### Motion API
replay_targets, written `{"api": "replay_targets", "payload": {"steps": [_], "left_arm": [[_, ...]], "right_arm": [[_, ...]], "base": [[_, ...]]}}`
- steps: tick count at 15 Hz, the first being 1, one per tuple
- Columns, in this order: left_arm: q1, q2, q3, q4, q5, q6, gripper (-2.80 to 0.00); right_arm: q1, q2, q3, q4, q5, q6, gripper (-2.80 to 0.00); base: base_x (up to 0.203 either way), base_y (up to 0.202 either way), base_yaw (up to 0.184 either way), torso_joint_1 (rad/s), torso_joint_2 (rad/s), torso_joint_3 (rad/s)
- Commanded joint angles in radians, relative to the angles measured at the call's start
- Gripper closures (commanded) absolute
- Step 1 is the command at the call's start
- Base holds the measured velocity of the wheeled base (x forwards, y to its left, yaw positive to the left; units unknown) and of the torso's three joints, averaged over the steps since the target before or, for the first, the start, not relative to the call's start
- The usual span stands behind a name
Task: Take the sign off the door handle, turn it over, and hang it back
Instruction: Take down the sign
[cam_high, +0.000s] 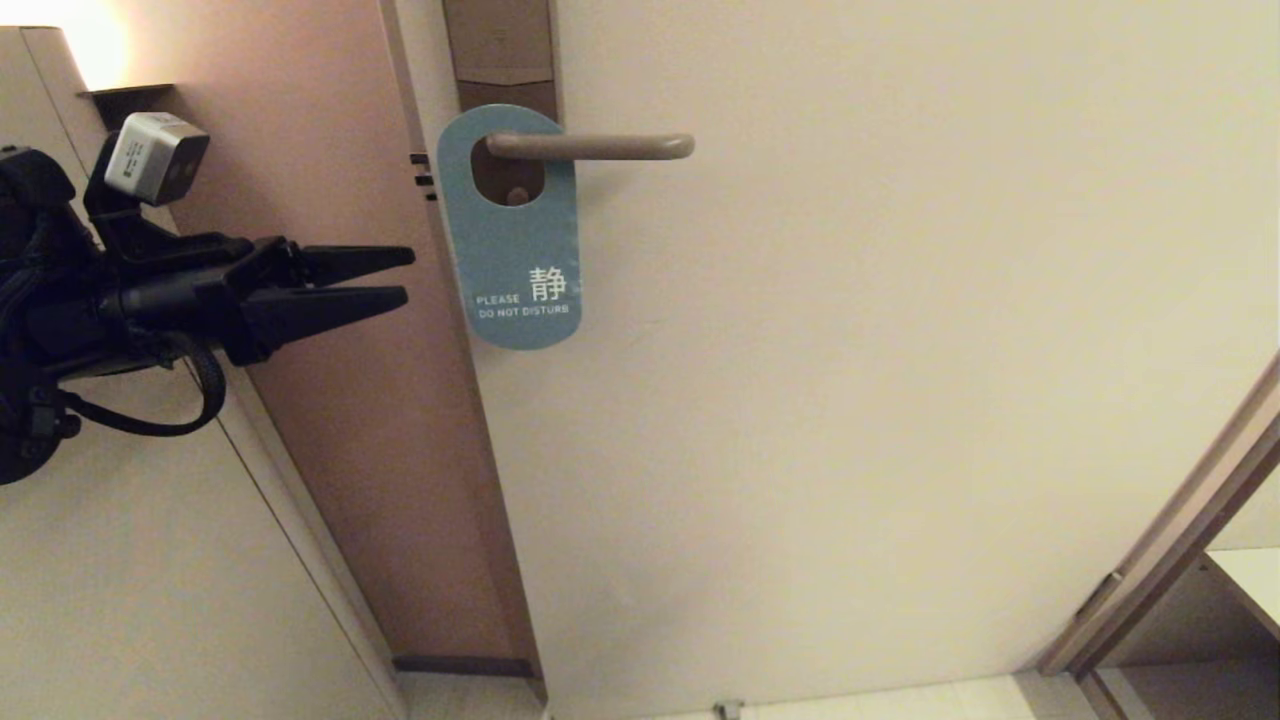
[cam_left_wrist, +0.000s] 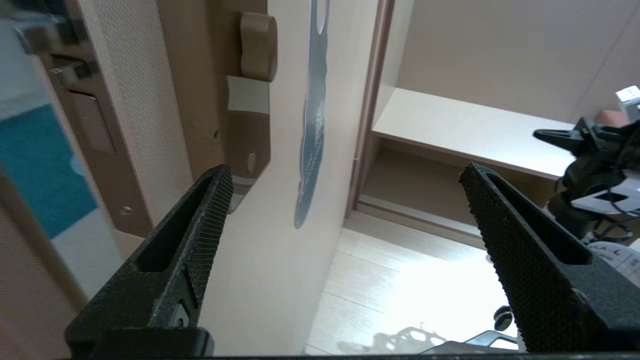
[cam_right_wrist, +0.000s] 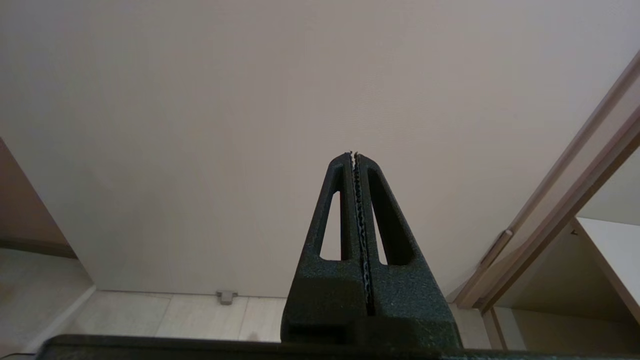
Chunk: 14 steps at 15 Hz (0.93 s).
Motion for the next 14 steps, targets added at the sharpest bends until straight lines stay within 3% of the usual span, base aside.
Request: {"api": "replay_targets", "payload": {"steps": [1, 8, 14], "left_arm": [[-0.012, 0.009, -0.002, -0.005, -0.007, -0.004, -2.8], [-0.095, 0.015, -0.011, -0.004, -0.006, -0.028, -2.8], [-0.111, 0.064, -0.08, -0.003, -0.009, -0.03, -2.8]], "right_arm": [[0.0, 0.001, 0.0, 0.0, 0.0, -0.001, 0.0], [0.001, 0.001, 0.0, 0.0, 0.002, -0.001, 0.0], [0.0, 0.001, 0.0, 0.0, 0.002, -0.001, 0.0]], "base": [[0.0, 0.0, 0.0, 0.0, 0.0, 0.0], [0.0, 0.0, 0.0, 0.0, 0.0, 0.0], [0.0, 0.0, 0.0, 0.0, 0.0, 0.0]]}}
